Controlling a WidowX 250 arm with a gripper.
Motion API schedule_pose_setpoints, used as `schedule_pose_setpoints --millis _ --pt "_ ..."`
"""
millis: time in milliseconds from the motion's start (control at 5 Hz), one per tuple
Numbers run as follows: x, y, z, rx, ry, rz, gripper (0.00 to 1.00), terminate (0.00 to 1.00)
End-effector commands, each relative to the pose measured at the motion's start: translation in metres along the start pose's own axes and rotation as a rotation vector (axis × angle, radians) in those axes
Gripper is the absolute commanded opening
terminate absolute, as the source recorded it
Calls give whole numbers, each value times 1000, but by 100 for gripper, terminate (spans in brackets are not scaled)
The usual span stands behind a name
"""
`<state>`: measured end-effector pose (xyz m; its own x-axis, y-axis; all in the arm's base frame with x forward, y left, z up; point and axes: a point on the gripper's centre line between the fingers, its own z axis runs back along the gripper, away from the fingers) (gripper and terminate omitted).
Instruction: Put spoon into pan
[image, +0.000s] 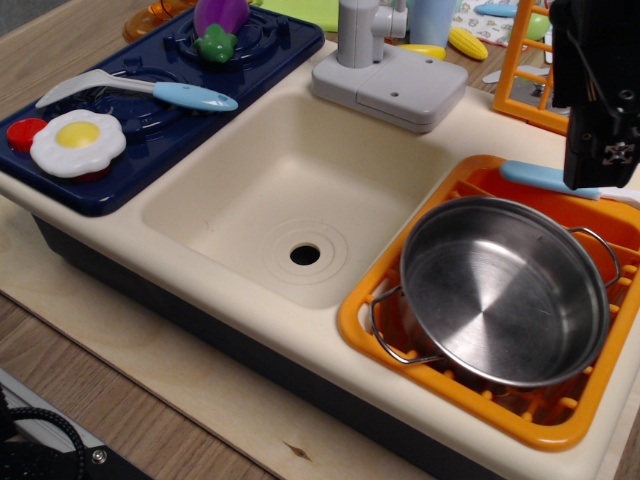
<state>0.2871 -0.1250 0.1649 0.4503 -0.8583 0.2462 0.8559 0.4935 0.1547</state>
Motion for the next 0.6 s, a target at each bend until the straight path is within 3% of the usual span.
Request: schedule_pose_setpoints --millis 0,400 --pt "0 0 0 0 0 0 100 0" --pt "-8 25 -15 -60 -58 -64 100 0"
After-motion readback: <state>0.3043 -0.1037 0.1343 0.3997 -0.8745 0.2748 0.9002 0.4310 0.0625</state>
